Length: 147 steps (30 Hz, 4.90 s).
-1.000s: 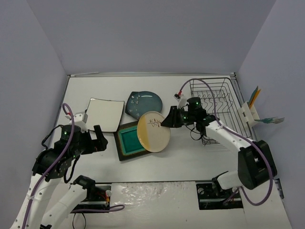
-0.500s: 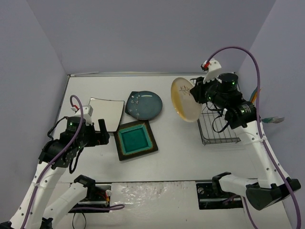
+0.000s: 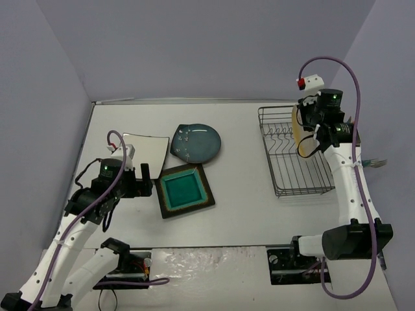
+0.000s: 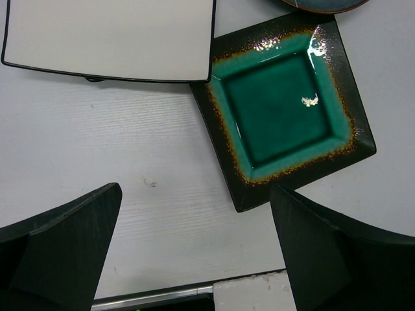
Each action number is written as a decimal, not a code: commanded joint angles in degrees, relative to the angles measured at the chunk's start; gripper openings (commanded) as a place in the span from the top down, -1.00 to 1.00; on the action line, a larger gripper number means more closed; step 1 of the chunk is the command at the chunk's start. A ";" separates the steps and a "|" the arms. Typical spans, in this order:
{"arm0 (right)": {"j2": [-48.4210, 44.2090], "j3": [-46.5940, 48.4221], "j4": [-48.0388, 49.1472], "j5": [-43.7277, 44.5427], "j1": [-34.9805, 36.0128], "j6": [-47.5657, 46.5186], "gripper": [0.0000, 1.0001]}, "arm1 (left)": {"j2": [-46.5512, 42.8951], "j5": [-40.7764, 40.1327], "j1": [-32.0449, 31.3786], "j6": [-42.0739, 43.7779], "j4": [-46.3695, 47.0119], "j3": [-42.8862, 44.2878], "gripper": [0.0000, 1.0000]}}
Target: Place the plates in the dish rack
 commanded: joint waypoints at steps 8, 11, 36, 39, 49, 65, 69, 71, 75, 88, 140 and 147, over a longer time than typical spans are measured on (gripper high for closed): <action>8.11 7.55 18.56 -3.20 -9.73 -2.21 1.00 | -1.63 2.49 -0.27 0.86 10.37 -5.37 -0.94; 9.62 8.08 20.43 -3.87 -10.48 -1.85 1.00 | -1.17 0.94 -0.27 1.46 10.21 -5.22 -0.94; 12.86 6.39 27.76 -5.89 -13.09 -1.64 1.00 | 0.32 -0.69 -0.18 1.58 9.59 -5.02 -0.94; 13.76 5.16 27.85 -6.52 -13.33 -1.56 1.00 | 0.41 -0.96 -0.18 1.58 9.43 -4.88 -0.94; 16.03 -0.94 30.72 -8.98 -14.65 -0.40 1.00 | 0.59 -1.14 -0.18 1.49 9.35 -5.02 -0.94; 17.04 -5.72 33.28 -13.14 -17.68 5.18 0.39 | 0.43 -1.44 -0.18 1.05 9.03 -5.02 -0.94; 15.81 -5.25 33.35 -12.67 -17.90 7.13 -0.09 | 0.32 -1.28 -0.18 0.78 9.24 -4.99 -0.94; 14.75 -5.37 33.30 -12.03 -17.90 7.92 -0.20 | 0.36 -0.97 -0.18 0.28 9.26 -4.90 -0.94; 10.84 -5.49 33.05 -10.68 -17.81 9.97 -0.41 | -0.15 -0.82 -0.18 -1.58 8.46 -4.43 -0.94; -9.43 -14.82 31.76 -21.26 -2.20 27.63 -1.00 | -1.71 5.21 -0.18 -17.40 11.29 -12.62 -0.94; 32.77 -48.86 80.84 -28.56 36.77 64.51 -0.68 | -1.24 3.37 0.17 -21.20 12.94 -17.33 -0.93; 33.75 -50.37 78.47 -25.93 36.80 63.35 0.07 | 1.43 5.09 0.10 -22.45 15.93 -19.38 -0.93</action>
